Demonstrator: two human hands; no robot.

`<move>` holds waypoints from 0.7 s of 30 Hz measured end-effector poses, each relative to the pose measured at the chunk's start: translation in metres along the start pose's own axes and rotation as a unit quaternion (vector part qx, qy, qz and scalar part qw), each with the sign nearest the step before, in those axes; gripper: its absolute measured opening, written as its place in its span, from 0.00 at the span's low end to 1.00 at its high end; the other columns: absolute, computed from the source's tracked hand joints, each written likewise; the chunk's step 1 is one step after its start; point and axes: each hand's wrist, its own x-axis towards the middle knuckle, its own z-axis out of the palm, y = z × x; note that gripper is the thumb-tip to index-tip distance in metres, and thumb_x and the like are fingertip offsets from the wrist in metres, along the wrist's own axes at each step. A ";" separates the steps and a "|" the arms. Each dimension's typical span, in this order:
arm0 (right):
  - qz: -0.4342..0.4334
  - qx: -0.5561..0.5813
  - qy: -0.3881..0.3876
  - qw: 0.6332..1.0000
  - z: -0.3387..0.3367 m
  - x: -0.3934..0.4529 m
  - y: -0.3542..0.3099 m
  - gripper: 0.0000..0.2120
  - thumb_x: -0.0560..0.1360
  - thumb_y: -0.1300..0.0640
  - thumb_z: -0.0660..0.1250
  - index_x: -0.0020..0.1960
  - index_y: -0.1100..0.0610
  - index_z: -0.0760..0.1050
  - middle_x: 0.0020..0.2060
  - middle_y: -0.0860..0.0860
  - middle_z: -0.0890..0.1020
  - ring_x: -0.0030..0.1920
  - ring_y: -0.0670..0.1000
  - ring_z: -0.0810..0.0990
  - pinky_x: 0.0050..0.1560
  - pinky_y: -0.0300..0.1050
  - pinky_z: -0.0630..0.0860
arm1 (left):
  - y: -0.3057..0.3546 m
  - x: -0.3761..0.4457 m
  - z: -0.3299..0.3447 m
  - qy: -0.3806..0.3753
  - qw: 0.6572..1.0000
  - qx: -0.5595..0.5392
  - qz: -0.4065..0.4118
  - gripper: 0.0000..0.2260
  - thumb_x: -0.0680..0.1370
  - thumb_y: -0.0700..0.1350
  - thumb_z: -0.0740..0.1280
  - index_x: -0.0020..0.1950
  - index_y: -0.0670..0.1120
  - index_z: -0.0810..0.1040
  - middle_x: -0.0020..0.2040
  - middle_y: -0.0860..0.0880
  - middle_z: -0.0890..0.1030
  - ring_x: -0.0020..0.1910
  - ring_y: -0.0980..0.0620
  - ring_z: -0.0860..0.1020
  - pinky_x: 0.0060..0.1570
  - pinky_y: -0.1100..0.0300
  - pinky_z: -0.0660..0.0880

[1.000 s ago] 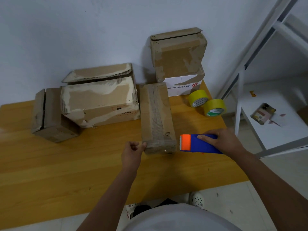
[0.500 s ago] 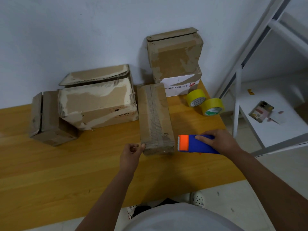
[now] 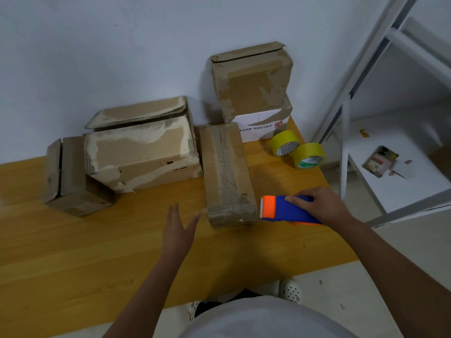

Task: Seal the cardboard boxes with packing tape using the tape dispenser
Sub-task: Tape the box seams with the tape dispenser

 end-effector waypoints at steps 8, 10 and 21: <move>-0.002 0.007 -0.009 1.000 0.000 0.000 0.000 0.26 0.65 0.27 0.59 0.44 0.44 0.83 0.36 0.45 0.83 0.36 0.44 0.80 0.37 0.45 0.78 | 0.025 -0.006 0.032 -0.157 0.840 0.274 0.441 0.24 0.86 0.49 0.51 0.81 0.48 0.49 0.80 0.52 0.44 0.79 0.56 0.39 0.78 0.57 0.38; -0.006 0.017 -0.017 1.000 -0.002 -0.001 0.002 0.25 0.65 0.28 0.60 0.46 0.45 0.83 0.37 0.45 0.84 0.37 0.45 0.81 0.39 0.48 0.79 | 0.020 -0.001 0.029 -0.156 0.835 0.275 0.451 0.24 0.86 0.49 0.51 0.81 0.48 0.48 0.80 0.52 0.44 0.79 0.56 0.39 0.77 0.60 0.37; -0.016 0.022 -0.011 1.000 -0.005 -0.006 0.006 0.17 0.71 0.34 0.65 0.50 0.43 0.82 0.38 0.39 0.81 0.40 0.40 0.79 0.37 0.36 0.75 | 0.093 0.031 0.054 -0.133 0.858 0.242 0.434 0.19 0.86 0.50 0.50 0.75 0.48 0.67 0.78 0.50 0.63 0.78 0.50 0.58 0.76 0.53 0.54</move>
